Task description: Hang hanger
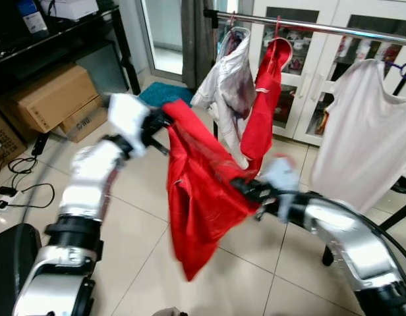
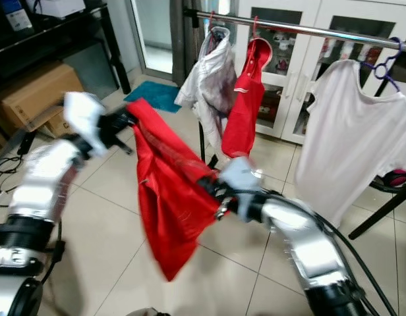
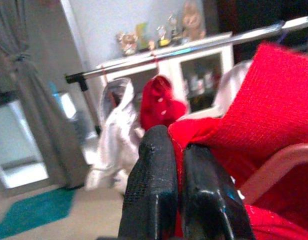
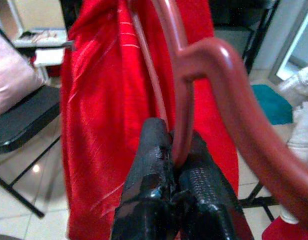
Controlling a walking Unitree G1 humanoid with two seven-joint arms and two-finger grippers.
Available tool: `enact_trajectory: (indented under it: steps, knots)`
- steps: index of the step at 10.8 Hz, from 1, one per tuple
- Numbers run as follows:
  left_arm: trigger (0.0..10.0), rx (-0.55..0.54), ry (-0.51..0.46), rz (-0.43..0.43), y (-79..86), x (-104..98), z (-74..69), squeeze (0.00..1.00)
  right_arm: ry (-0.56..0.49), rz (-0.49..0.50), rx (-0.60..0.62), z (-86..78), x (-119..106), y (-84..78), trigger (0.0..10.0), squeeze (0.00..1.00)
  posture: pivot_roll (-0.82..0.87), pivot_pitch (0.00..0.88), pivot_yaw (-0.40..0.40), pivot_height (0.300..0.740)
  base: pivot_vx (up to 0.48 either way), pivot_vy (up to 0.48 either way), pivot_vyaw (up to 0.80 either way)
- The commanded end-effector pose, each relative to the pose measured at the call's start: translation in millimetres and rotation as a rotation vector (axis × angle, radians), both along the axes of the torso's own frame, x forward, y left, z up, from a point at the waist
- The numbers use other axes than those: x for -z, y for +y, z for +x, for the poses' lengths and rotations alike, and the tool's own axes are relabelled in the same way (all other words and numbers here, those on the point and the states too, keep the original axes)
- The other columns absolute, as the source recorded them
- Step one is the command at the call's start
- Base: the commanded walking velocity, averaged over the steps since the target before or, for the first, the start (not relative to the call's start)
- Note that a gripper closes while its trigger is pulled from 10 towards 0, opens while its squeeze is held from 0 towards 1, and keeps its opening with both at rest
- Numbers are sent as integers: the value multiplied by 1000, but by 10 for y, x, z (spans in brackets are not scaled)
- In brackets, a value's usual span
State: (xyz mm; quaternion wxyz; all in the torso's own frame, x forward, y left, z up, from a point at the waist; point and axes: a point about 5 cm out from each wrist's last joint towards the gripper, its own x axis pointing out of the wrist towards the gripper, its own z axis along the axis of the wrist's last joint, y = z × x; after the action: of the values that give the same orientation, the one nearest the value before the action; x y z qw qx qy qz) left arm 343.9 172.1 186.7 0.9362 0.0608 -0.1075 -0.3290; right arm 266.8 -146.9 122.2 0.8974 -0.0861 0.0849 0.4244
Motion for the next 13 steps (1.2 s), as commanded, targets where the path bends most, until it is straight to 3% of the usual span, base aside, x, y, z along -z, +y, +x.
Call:
enact_trajectory:
  steps: [1,3,6,7,8,9,10,11,12,13]
  knots:
    - [0,51,43,-1,70,49,-44,0,-48,69,23,27,-56,-66,0,0,-118,4,89,740,0,0,0]
    - [0,-100,60,32,365,-6,57,0,-65,65,-33,-55,-3,-104,0,0,-118,3,94,740,0,0,0]
    - [0,-135,87,-16,515,-84,96,0,-51,-14,16,-66,114,-250,0,0,-116,3,100,740,0,0,0]
    - [0,-63,127,204,435,73,47,0,-52,-163,84,19,137,-389,0,0,-116,4,101,740,0,0,0]
    - [0,-6,142,366,348,217,1,0,-69,-163,107,68,63,-412,0,0,-114,5,100,740,0,0,0]
    - [1059,37,157,424,185,353,-30,0,-133,-21,123,113,-242,-345,0,0,-115,6,100,740,0,0,0]
    - [1490,60,170,468,77,458,-53,0,-138,72,81,80,-373,-253,0,0,-117,4,102,740,0,0,0]
    - [2275,131,212,597,-67,699,-142,0,-52,-1,70,46,-302,-226,0,0,-124,3,107,740,0,0,0]
    - [2314,156,237,651,-104,820,-188,0,16,-100,109,45,-186,-284,0,0,-126,3,108,740,0,0,0]
    - [3059,92,239,565,-150,813,-163,0,89,-340,153,-8,9,-439,0,0,-127,2,106,740,0,0,0]
